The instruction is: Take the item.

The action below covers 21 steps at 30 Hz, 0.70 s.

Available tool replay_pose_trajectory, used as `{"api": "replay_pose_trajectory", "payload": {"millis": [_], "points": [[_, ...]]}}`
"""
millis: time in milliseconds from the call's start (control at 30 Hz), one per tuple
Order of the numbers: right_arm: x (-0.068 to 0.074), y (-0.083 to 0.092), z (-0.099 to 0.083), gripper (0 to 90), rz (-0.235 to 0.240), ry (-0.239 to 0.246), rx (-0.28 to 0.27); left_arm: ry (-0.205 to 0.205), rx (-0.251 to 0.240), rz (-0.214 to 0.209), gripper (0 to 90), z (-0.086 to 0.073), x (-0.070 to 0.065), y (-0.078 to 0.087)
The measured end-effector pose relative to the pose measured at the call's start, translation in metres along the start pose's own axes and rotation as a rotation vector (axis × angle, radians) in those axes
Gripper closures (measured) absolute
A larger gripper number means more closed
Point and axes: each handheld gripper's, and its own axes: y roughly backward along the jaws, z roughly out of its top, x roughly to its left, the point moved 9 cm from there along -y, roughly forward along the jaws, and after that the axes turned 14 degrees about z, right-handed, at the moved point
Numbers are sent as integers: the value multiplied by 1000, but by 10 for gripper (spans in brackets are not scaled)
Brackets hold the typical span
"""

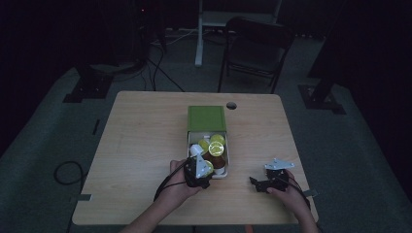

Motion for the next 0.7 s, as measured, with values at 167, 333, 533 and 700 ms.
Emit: {"api": "replay_pose_trajectory", "payload": {"millis": [167,333,533,700], "points": [[0,0,0,108,0,0,0,9,-13,-2,383,5,3,5],[0,0,0,108,0,0,-1,30,-31,-25,383,13,4,12],[0,0,0,108,0,0,0,51,-52,-50,384,22,8,21],[0,0,0,108,0,0,0,63,-68,-43,384,27,16,27]]}}
